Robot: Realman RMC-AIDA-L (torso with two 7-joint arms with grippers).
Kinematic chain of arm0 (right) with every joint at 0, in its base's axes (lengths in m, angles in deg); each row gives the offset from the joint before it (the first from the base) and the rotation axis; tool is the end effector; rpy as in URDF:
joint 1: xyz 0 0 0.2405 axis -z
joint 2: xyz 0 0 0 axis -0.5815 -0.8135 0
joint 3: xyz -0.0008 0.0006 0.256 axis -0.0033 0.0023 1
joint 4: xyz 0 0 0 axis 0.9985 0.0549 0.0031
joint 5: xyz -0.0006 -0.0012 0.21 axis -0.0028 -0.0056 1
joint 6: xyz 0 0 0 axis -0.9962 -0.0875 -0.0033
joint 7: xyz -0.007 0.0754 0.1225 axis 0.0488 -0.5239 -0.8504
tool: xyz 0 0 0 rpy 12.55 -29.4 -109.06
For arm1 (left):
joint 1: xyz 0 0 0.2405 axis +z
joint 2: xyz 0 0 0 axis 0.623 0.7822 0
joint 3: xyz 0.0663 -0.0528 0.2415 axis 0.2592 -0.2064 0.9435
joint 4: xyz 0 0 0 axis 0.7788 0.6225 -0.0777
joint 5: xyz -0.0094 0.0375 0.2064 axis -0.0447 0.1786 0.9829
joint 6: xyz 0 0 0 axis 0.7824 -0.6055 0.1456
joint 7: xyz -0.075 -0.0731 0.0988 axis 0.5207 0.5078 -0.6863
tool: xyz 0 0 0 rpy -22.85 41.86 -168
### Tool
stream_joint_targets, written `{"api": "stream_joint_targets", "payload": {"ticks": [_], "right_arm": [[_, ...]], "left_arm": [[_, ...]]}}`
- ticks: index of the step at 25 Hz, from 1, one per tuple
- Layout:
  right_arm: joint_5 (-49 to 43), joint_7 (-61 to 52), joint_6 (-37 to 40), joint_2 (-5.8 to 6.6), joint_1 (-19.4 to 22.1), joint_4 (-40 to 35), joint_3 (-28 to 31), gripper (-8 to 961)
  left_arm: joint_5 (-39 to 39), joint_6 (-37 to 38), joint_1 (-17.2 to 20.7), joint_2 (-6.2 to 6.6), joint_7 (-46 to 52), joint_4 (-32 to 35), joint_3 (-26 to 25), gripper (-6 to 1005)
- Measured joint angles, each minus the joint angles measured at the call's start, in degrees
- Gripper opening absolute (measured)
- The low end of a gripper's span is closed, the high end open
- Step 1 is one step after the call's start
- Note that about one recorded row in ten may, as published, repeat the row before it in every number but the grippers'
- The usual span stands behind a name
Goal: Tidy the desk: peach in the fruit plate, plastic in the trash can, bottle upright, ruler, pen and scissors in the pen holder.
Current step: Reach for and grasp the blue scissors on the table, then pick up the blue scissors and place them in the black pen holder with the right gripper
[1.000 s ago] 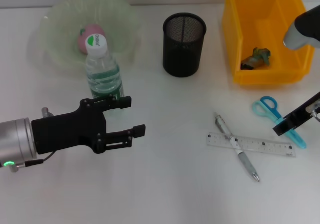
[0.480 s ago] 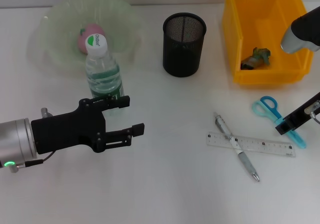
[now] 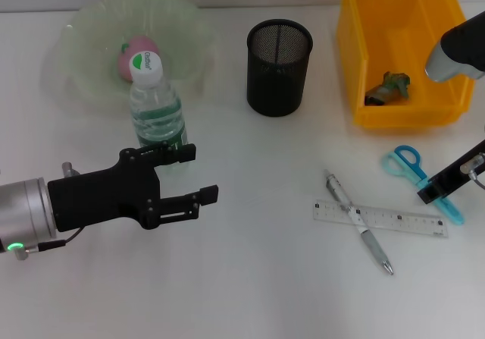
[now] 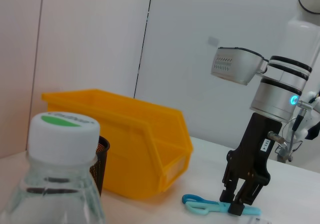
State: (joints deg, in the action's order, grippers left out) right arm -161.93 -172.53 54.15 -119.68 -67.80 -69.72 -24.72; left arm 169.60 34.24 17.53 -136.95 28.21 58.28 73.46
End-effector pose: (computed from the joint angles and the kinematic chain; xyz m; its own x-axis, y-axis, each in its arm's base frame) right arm 0.2470 0.3506 0.0060 0.5203 -0.8243 0.2231 -0.6126 -0.5423 -0.5750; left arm -0.2814 0.2808 -0.0313 0.7748 0.2447 0.5830 0.3928 -0.9088 -0.1406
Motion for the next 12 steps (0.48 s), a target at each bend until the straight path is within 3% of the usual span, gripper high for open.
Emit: {"api": "stream_joint_targets", "payload": {"ticks": [9, 12], "right_arm": [[0.5, -0.2, -0.7, 0.01, 0.0, 0.6, 0.0, 358], [0.7, -0.2, -0.7, 0.0, 0.1, 0.6, 0.0, 289]], "left_arm": [[0.0, -0.5, 0.0, -0.07, 0.0, 0.0, 0.2, 795], [0.0, -0.5, 0.0, -0.08, 0.0, 0.0, 0.0, 795]]}}
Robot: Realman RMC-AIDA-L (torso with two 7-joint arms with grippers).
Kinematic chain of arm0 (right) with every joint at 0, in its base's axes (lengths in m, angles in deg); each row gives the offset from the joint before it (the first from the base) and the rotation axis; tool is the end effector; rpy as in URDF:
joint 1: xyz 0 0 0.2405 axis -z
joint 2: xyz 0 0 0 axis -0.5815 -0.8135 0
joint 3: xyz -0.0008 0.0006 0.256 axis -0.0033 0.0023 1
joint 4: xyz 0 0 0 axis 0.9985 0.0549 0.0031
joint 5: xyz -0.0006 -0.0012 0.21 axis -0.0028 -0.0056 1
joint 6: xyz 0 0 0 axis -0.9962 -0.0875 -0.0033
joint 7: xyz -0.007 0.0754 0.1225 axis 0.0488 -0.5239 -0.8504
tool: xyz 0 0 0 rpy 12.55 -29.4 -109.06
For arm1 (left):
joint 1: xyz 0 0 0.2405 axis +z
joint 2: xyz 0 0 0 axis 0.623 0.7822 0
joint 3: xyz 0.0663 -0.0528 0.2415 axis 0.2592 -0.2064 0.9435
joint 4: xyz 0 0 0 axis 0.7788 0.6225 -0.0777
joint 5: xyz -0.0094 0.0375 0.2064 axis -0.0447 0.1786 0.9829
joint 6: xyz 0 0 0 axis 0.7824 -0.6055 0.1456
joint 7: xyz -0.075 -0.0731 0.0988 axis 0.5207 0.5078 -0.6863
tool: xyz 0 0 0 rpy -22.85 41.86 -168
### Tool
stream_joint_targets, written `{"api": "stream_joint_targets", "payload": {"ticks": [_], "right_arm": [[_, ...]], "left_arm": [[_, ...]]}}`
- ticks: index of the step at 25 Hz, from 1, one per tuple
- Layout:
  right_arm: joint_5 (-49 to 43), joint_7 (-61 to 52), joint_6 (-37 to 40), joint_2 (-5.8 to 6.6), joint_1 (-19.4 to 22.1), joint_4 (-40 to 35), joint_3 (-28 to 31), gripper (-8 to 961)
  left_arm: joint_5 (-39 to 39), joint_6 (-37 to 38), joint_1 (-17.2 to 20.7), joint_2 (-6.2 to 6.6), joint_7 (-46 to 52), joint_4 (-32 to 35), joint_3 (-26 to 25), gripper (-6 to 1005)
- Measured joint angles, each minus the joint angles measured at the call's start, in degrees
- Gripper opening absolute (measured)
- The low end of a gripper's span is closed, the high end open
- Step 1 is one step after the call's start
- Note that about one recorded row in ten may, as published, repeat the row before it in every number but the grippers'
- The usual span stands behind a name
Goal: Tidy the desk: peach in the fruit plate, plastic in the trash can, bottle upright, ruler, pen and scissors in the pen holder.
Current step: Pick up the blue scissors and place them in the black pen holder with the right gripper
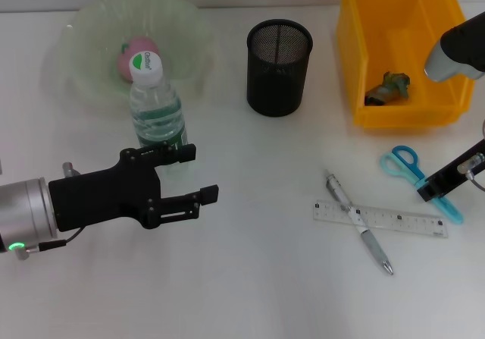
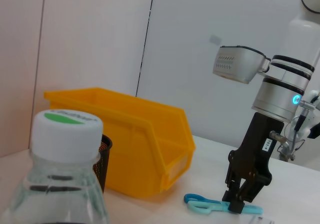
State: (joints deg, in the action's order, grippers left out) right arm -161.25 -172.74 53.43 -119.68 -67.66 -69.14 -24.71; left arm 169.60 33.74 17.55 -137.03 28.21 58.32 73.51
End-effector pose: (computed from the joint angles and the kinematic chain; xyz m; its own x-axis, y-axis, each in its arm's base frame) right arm 0.2483 0.3505 0.0039 0.5181 -0.8286 0.2119 -0.6234 -0.5355 -0.5698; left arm -0.2819 0.2815 -0.0321 0.7764 0.2460 0.5802 0.3962 -0.9065 -0.1458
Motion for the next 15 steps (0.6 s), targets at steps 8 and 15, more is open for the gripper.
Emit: {"api": "stream_joint_targets", "payload": {"ticks": [8, 15], "right_arm": [[7.2, 0.7, 2.4, 0.15, 5.0, -11.5, 1.1, 201], [24.5, 5.7, 1.5, -0.01, 13.7, -27.8, 7.9, 199]], "left_arm": [[-0.1, 0.4, 0.1, -0.01, 0.4, 0.4, -0.2, 795], [-0.1, 0.5, 0.2, -0.18, 0.6, 0.3, -0.3, 795]]}}
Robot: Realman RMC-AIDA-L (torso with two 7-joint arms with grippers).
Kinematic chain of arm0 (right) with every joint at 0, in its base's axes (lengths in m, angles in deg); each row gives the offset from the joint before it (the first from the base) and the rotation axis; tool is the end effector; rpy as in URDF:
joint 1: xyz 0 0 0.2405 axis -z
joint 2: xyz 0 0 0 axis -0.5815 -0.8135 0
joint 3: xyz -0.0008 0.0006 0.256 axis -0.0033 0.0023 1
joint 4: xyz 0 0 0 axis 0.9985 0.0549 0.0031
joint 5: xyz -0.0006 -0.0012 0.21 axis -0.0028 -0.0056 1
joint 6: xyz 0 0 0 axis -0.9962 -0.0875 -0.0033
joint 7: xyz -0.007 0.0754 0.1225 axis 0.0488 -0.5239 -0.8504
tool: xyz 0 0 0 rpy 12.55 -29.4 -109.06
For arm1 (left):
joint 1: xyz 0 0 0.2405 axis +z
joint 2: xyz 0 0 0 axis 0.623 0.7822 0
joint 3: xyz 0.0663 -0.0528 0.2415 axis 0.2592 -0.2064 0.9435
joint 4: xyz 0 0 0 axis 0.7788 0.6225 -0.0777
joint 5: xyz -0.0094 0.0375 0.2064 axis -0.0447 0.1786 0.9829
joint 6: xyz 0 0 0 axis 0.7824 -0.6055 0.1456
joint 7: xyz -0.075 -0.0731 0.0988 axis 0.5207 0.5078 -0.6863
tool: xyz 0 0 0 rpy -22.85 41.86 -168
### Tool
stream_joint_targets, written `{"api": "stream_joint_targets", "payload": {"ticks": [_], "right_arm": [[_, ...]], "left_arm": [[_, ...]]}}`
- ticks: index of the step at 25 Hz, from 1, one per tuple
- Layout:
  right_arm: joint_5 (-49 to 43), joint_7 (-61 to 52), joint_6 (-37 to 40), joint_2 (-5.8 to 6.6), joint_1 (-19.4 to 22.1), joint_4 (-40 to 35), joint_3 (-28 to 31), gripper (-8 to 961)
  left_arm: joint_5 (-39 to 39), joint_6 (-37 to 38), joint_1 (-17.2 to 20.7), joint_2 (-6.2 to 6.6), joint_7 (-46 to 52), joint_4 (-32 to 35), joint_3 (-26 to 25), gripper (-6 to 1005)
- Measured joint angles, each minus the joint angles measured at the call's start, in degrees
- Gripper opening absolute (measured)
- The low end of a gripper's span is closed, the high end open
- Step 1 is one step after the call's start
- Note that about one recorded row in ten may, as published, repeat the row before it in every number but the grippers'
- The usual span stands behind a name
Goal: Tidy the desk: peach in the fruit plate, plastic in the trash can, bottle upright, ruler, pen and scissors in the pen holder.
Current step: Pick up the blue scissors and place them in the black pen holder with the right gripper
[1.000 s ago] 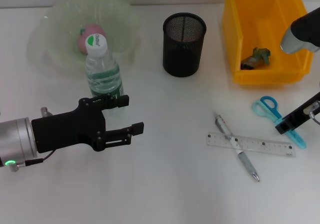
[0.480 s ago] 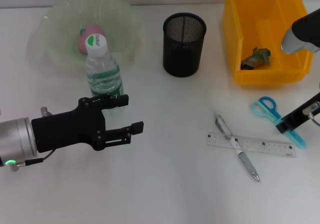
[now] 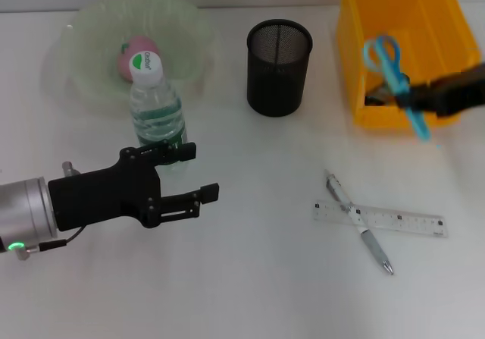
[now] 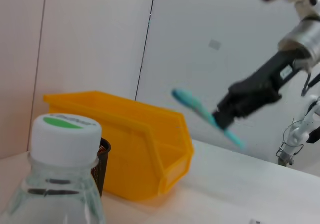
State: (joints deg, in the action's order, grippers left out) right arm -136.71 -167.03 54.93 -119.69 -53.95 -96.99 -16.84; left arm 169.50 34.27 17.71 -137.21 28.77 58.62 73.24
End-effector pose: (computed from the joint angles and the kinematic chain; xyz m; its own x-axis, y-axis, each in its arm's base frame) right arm 0.1911 0.3263 0.0687 0.7171 -0.6630 -0.2148 -0.6765 -0.5882 -0.4431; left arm -0.2805 0.2808 -0.0315 0.7678 0.2505 0.5897 0.4014 -0.9054 -0.1381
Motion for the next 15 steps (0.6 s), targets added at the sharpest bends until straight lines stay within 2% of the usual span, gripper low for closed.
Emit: {"api": "stream_joint_targets", "payload": {"ticks": [1, 2, 3, 4, 5, 6, 7, 8, 9, 10, 11, 12, 14, 15], "right_arm": [[9.3, 4.8, -4.7, 0.01, 3.1, -0.5, 2.8, 199], [9.3, 4.8, -4.7, 0.01, 3.1, -0.5, 2.8, 199], [19.5, 11.0, -10.0, 0.03, 5.0, 3.2, 4.6, 200], [30.6, 17.7, -14.4, 0.1, 5.2, 10.7, 5.3, 200], [30.6, 17.7, -14.4, 0.1, 5.2, 10.7, 5.3, 201], [36.0, 21.2, -16.0, 0.17, 4.3, 16.3, 5.6, 201], [36.0, 21.2, -16.0, 0.17, 4.3, 16.3, 5.6, 201], [45.0, 28.6, -17.9, 0.22, 0.6, 28.8, 6.0, 201], [45.0, 28.6, -17.9, 0.22, 0.6, 28.8, 6.0, 200], [50.1, 35.7, -18.7, 0.25, -4.2, 40.0, 7.6, 200], [50.1, 35.7, -18.7, 0.25, -4.2, 40.0, 7.6, 200], [52.6, 40.0, -19.0, 0.25, -7.0, 46.4, 8.9, 200], [56.9, 54.1, -20.2, 0.26, -17.0, 66.5, 14.5, 199], [56.9, 54.1, -20.2, 0.26, -17.0, 66.5, 14.5, 199]], "left_arm": [[0.0, 0.0, 0.0, 0.0, 0.0, -0.1, 0.0, 795], [0.0, 0.0, 0.0, 0.0, 0.0, -0.1, 0.0, 795], [0.0, 0.0, -0.1, -0.07, -0.1, -0.2, 0.0, 795], [0.0, 0.0, -0.1, -0.15, -0.2, -0.2, 0.0, 795], [0.0, 0.0, -0.1, -0.15, -0.2, -0.2, 0.0, 795], [0.0, 0.0, -0.1, -0.18, -0.2, -0.3, 0.0, 795], [0.0, 0.0, -0.1, -0.18, -0.2, -0.3, 0.0, 795], [-0.1, 0.3, -0.1, -0.23, -0.2, -0.3, 0.1, 795], [-0.1, 0.3, -0.1, -0.23, -0.2, -0.3, 0.1, 795], [-0.2, 0.5, -0.1, -0.24, -0.1, -0.3, 0.1, 795], [-0.2, 0.9, -0.1, -0.24, -0.1, -0.3, 0.2, 795], [-0.2, 1.2, -0.2, -0.26, -0.1, -0.3, 0.2, 795], [-0.3, 1.7, -0.3, -0.26, -0.1, -0.3, 0.2, 795], [-0.3, 1.7, -0.4, -0.27, -0.1, -0.3, 0.1, 795]]}}
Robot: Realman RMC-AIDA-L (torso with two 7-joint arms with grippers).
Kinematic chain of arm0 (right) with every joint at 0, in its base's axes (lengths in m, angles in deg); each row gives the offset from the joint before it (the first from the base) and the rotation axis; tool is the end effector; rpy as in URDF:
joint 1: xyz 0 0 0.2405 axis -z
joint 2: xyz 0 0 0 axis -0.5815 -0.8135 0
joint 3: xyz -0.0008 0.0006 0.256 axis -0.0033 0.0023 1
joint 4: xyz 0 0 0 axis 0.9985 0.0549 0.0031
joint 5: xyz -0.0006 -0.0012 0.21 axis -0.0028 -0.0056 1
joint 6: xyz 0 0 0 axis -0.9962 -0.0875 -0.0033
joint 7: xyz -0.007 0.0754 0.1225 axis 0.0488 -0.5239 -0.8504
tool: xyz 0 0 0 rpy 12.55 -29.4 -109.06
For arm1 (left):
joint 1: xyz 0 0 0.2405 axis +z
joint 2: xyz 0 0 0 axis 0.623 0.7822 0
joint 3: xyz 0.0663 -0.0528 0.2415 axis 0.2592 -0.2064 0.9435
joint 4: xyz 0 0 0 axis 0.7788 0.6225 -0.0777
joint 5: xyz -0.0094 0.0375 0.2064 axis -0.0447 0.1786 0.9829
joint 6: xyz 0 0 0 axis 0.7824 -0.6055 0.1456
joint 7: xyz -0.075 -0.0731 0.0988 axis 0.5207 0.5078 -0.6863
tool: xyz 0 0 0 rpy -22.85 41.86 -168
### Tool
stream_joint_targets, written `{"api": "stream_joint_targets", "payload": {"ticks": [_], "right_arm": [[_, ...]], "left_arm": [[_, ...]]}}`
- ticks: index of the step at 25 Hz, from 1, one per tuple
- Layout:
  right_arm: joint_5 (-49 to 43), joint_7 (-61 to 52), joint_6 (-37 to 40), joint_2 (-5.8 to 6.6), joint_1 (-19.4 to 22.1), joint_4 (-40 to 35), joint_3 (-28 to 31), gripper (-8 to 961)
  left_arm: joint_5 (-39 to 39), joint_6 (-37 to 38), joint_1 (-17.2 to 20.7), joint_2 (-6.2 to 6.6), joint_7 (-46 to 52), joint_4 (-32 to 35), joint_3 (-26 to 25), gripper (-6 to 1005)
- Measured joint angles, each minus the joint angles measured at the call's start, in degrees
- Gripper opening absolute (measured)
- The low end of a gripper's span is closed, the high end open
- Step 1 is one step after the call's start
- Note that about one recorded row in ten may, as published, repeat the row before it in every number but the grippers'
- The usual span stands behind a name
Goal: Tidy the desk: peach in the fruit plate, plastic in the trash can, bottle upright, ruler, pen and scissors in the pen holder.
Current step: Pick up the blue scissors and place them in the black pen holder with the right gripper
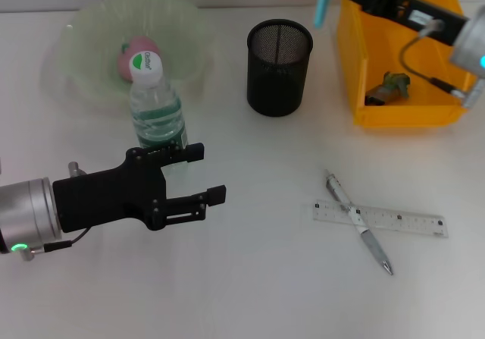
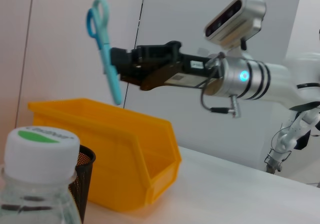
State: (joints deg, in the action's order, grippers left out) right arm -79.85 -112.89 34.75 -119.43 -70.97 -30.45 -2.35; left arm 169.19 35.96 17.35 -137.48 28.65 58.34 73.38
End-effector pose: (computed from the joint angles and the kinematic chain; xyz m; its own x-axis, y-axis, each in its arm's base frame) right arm 0.2145 0.4020 -0.0001 0.3762 -0.4216 -0.8251 -0.7763 -0.6295 -0.0323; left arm -0.2746 0.2786 -0.0331 0.7572 0.2438 0.6060 0.3849 -0.9161 -0.1123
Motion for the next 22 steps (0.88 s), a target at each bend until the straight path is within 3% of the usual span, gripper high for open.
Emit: {"api": "stream_joint_targets", "payload": {"ticks": [8, 18, 21, 22], "right_arm": [[0.7, 9.6, -11.0, -0.53, -7.9, 10.4, -0.6, 201], [1.6, 9.8, -11.9, -0.5, -6.9, 10.4, -2.5, 217], [2.7, 9.8, -10.1, -0.42, -6.1, 10.1, -2.6, 444], [2.7, 9.8, -10.1, -0.42, -6.1, 10.1, -2.6, 465]], "left_arm": [[0.0, 0.0, 0.3, 0.0, -0.3, -0.1, -0.2, 795], [-0.2, 0.9, 0.3, 0.01, -0.1, 0.3, -0.1, 795], [-0.2, 1.2, 0.1, 0.01, 0.0, 0.4, -0.1, 795], [-0.2, 1.2, 0.1, 0.01, 0.0, 0.4, -0.1, 795]]}}
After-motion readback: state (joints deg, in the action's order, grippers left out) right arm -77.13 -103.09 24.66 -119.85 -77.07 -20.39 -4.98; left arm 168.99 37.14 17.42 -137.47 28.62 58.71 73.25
